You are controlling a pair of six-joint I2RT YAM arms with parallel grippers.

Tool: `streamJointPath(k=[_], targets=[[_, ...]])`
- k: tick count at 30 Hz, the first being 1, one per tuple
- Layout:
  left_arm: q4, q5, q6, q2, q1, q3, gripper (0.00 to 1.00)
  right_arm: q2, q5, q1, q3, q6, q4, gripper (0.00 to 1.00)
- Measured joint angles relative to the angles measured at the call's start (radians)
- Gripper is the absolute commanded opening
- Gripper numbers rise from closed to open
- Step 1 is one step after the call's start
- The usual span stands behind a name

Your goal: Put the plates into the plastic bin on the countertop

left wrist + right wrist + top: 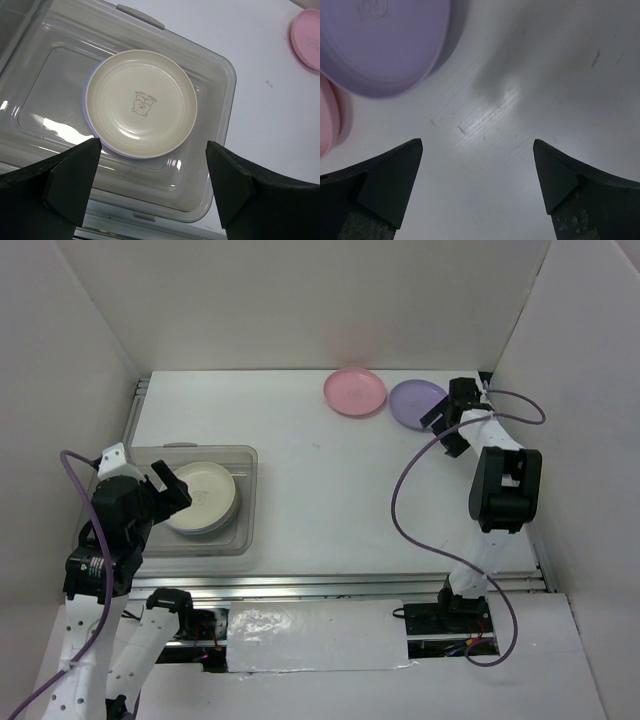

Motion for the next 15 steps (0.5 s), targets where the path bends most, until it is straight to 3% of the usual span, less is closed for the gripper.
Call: streamJointPath(k=[7, 15], targets=[[0.003, 0.012, 0.002, 0.025, 0.000, 0.000, 0.99, 0.211, -0.103, -0.103, 0.197, -0.034, 0.024, 1.00], [0.004, 0.022, 0.003, 0.029, 0.000, 0.000, 0.99, 0.393, -0.168, -0.129, 0.437, -0.030, -0.008, 0.96]])
